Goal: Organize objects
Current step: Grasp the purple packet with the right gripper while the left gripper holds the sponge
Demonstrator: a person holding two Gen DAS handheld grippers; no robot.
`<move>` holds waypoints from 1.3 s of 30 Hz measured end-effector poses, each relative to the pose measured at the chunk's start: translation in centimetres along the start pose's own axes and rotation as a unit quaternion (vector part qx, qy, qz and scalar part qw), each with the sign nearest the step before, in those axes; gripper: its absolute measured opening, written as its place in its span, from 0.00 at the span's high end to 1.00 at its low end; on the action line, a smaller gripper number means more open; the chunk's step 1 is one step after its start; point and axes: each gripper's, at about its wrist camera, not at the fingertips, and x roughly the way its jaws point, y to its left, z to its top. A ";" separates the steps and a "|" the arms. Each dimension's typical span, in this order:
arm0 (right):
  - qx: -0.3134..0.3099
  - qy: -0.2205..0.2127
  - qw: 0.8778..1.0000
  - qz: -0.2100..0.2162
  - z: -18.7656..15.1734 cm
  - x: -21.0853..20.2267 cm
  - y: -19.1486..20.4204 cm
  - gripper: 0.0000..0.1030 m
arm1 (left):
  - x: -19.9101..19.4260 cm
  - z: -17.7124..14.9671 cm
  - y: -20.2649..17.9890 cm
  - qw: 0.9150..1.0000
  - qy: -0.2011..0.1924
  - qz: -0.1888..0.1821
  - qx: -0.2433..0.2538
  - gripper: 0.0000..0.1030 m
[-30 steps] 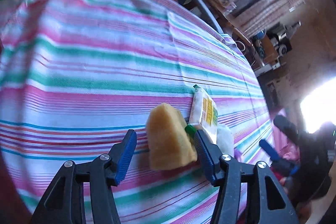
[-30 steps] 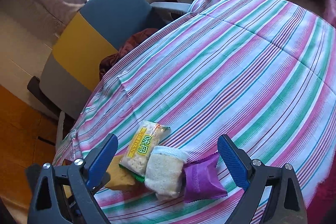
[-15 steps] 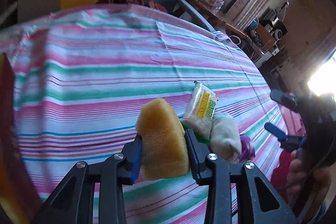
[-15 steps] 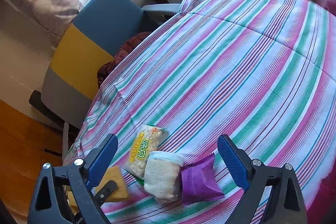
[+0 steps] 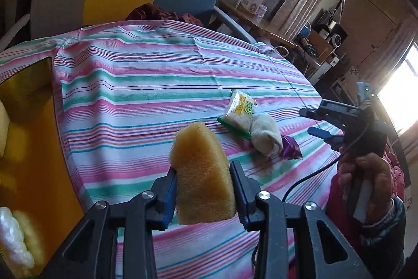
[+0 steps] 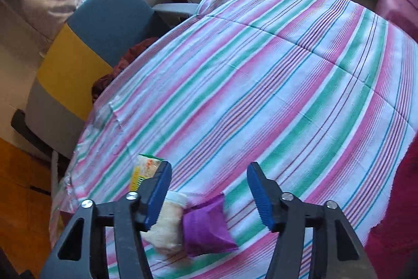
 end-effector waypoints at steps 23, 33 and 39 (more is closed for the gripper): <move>-0.120 0.115 0.985 -0.055 -2.5 3.9 3.8 0.44 | -5.3 -2.7 3.0 0.999 -0.037 0.000 -0.021 0.64; -0.202 0.174 0.958 -0.102 -3.7 5.0 4.8 0.45 | -5.8 -3.3 3.2 0.999 -0.039 -0.003 -0.025 0.64; -0.207 0.147 0.958 -0.133 -4.0 5.5 4.7 0.64 | -6.3 -4.0 3.8 0.999 -0.041 0.003 -0.033 0.64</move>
